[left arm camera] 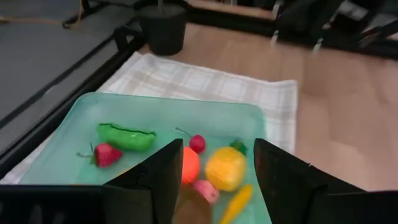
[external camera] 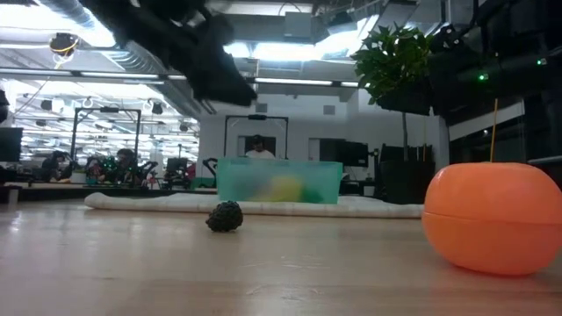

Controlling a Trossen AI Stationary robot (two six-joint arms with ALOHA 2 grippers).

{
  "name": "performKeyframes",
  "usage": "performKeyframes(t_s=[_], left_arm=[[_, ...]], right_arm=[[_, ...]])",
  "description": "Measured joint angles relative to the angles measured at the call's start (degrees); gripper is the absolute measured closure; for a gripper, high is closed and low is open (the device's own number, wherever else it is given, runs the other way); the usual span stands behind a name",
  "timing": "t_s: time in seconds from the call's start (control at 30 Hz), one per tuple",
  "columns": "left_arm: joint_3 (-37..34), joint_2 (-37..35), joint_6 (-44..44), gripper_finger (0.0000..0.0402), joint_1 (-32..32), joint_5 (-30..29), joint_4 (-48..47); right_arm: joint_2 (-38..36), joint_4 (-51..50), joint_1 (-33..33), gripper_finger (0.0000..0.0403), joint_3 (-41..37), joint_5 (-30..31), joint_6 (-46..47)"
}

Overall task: Pick and placing Produce into tupperware
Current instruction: Put the orange into the blue bin

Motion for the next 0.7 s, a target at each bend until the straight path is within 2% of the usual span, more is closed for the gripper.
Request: performKeyframes(t_s=[0.1, 0.33, 0.47, 0.7], left_arm=[[-3.0, -5.1, -0.9, 0.0213, -4.8, -4.8, 0.2], [-7.7, -14.1, -2.5, 0.0210, -15.2, -15.7, -0.1], [-9.1, -17.0, -3.0, 0.0215, -19.6, -19.8, -0.1], [-9.8, -18.5, -3.5, 0.0210, -24.7, -24.5, 0.0]], right_arm=[[0.0, -0.1, 0.0, 0.0214, 0.0, -3.5, -0.2], [0.0, -0.8, 2.1, 0.0208, 0.1, -4.2, 1.3], [0.0, -2.6, 3.7, 0.0173, 1.9, -4.1, 2.8], [0.0, -17.6, 7.8, 0.0101, 9.1, -3.9, 2.8]])
